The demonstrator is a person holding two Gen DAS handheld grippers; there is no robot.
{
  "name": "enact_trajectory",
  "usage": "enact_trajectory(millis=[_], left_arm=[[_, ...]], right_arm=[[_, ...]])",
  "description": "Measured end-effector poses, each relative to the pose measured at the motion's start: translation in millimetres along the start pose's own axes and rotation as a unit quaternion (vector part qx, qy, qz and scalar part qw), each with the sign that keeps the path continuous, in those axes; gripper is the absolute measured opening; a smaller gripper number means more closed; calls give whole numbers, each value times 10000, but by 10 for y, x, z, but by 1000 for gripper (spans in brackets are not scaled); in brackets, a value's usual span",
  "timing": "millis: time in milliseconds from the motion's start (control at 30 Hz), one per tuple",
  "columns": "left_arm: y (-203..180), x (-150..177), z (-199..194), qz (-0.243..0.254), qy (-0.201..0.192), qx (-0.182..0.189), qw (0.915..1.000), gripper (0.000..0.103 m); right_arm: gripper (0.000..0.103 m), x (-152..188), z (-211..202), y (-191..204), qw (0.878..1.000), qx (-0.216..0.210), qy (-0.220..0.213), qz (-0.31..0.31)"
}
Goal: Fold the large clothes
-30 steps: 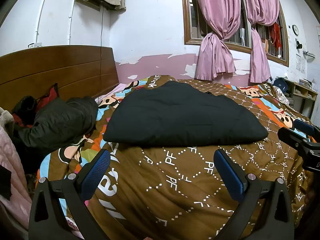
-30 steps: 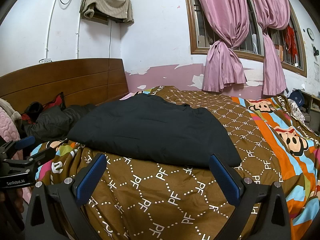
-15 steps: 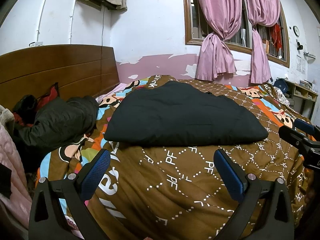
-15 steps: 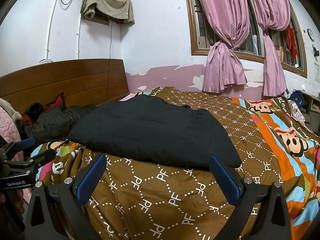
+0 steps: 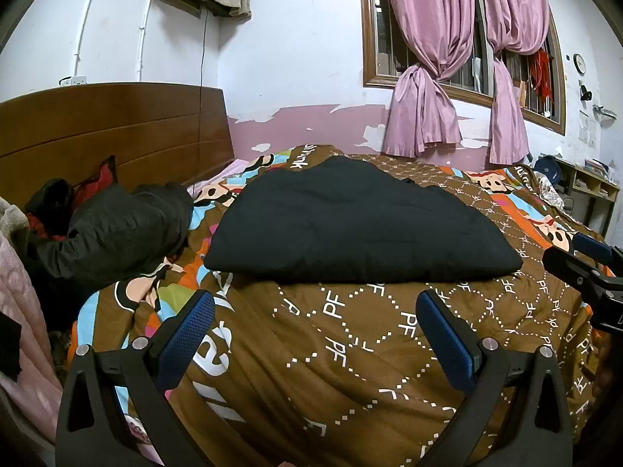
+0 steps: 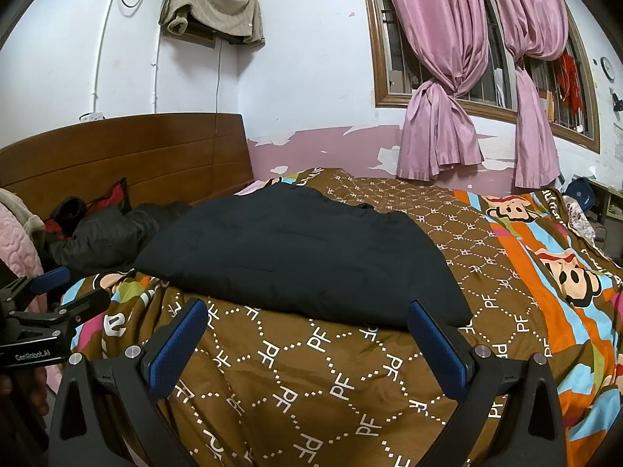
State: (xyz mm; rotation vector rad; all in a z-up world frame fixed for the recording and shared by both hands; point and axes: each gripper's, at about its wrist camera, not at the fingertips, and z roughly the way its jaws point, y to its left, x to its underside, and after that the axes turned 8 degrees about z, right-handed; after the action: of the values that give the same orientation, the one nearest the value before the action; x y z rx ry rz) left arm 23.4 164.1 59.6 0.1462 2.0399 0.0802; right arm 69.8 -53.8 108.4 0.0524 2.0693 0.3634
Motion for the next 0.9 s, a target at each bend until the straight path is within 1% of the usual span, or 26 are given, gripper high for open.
enact_trajectory(millis=[633,800,833,867,900], left_arm=[[13,15,-26,-5,-28,-2,10000,101],[32,26,-32,-82,23,17,10000,101],[37,29,-34,-99,33,-5,9999,101],[46,27,-32,-120,68,-114,9998,101],[53,23,-29,-134,104,-325,9993,101]], right_arm=[[103,3,-11,-8,10000,-13,15,-20],[103,-1,-16,-2,10000,-6,15,-25],[103,1,-13,-7,10000,-11,7,-25],[103,2,-14,-4,10000,-7,-7,-30],[103,15,-21,-21,10000,-3,-15,-33]])
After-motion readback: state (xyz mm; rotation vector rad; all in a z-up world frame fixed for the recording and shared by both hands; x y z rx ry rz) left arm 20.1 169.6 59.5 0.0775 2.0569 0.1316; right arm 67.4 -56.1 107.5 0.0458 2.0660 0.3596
